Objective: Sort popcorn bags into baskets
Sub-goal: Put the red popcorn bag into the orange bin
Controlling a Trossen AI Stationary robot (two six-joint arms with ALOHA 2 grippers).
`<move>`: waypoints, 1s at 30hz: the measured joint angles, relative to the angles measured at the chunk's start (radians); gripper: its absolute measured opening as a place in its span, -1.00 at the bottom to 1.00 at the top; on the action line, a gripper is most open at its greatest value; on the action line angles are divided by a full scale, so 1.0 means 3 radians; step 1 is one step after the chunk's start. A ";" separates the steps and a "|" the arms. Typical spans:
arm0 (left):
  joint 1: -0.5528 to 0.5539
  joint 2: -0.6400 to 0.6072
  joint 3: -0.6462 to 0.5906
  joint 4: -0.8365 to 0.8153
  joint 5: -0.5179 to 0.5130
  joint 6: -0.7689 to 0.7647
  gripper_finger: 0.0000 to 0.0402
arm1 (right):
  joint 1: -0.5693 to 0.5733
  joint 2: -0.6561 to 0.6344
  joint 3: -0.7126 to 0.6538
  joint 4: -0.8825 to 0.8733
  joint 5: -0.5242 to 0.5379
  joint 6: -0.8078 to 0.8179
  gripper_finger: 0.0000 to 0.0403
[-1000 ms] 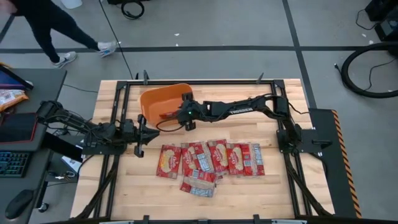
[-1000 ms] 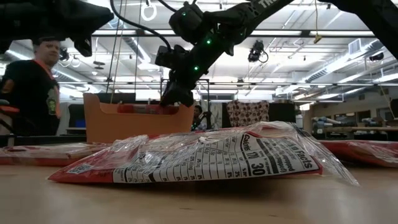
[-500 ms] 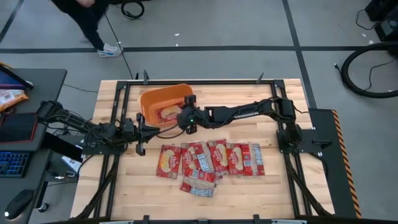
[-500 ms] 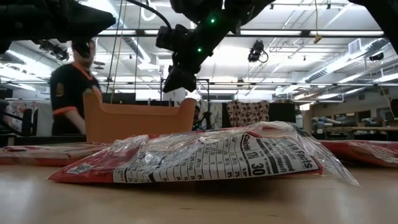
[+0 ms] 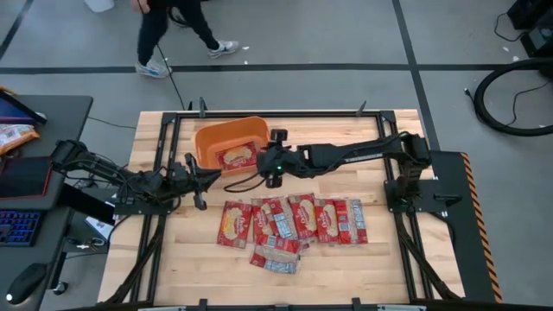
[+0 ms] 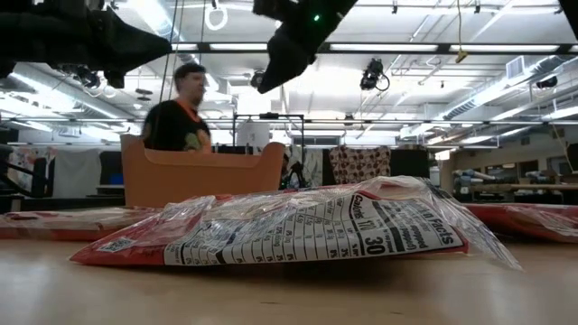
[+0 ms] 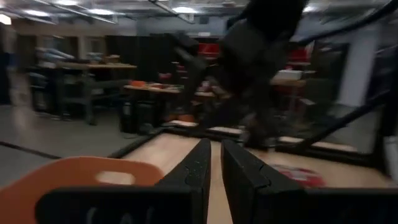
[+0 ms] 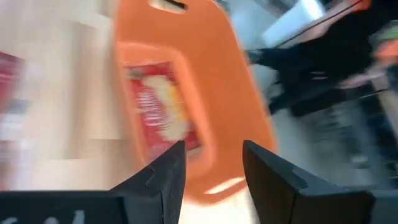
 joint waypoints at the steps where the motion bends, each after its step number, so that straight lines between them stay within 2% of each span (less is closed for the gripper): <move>1: 0.0000 0.0000 0.0000 0.0019 -0.0063 0.0075 -0.78 | 0.0017 -0.0024 0.0000 -0.0109 -0.0110 0.0152 -0.19; 4: 0.0005 0.0001 0.0000 0.0089 -0.0260 0.0359 -0.78 | 0.0091 -0.0016 0.0000 -0.0421 -0.0380 0.0593 -0.19; 7: 0.0054 -0.0001 0.0000 0.0218 -0.0424 0.0646 -0.78 | 0.0198 0.0044 -0.0010 -0.0736 -0.0422 0.1002 -0.19; 12: 0.0182 0.0000 0.0000 0.0377 -0.0436 0.0938 -0.78 | 0.0436 0.0067 -0.0087 -0.1064 -0.0475 0.1656 -0.19; 17: 0.0329 0.0001 0.0001 0.0623 -0.0388 0.1192 -0.78 | 0.0707 0.0062 -0.0108 -0.1664 -0.0484 0.2329 -0.19; 22: 0.0516 0.0000 0.0001 0.0918 -0.0099 0.1233 -0.78 | 0.0950 0.0043 -0.0256 -0.2204 -0.0545 0.3023 -0.19; 25: 0.0632 0.0000 0.0001 0.1030 0.0228 0.1230 -0.78 | 0.1052 0.0032 -0.0392 -0.2414 -0.0732 0.3440 -0.19; 30: 0.0802 0.0001 0.0001 0.1130 0.0712 0.1193 -0.78 | 0.1203 0.0032 -0.0732 -0.2443 -0.1082 0.4133 -0.19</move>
